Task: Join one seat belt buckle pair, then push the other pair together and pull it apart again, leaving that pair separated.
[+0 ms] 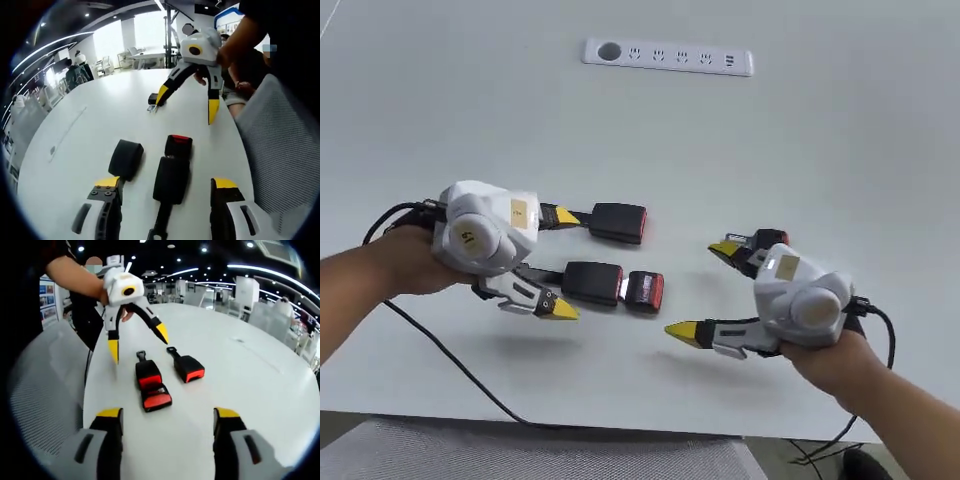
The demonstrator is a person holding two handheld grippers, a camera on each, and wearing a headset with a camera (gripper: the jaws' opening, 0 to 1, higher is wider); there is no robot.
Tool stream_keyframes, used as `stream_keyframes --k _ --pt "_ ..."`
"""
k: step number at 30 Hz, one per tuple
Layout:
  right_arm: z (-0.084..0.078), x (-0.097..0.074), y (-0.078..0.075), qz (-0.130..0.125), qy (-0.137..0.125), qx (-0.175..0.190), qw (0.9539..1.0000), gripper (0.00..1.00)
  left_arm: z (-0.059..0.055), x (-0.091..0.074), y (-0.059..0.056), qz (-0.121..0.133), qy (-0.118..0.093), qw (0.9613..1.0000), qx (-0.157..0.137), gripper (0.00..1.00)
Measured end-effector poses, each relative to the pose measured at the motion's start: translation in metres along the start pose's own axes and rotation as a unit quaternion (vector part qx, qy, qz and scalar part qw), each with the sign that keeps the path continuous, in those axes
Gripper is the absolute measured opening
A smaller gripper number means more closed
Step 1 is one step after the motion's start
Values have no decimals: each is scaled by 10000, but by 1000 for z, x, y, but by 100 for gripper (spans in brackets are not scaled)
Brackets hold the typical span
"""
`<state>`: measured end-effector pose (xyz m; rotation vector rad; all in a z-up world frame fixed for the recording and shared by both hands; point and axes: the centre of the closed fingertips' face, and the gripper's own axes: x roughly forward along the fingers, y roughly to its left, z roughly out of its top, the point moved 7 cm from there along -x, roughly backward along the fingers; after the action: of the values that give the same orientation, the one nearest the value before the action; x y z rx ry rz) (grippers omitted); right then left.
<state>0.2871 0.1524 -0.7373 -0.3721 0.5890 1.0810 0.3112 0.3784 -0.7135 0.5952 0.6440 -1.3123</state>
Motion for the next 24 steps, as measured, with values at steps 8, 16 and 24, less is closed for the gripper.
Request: stream_keyframes --k 8,16,24 --pt "-12 -28 -40 -178 113 4 9998 73 14 -9 26 280 -82 9996 37 77" --pt "-16 -44 -73 -116 237 21 9996 72 21 -4 53 356 -86 9993 115 77" --pt "-27 -46 -97 176 369 139 9991 70 15 14 76 256 59 9996 105 75"
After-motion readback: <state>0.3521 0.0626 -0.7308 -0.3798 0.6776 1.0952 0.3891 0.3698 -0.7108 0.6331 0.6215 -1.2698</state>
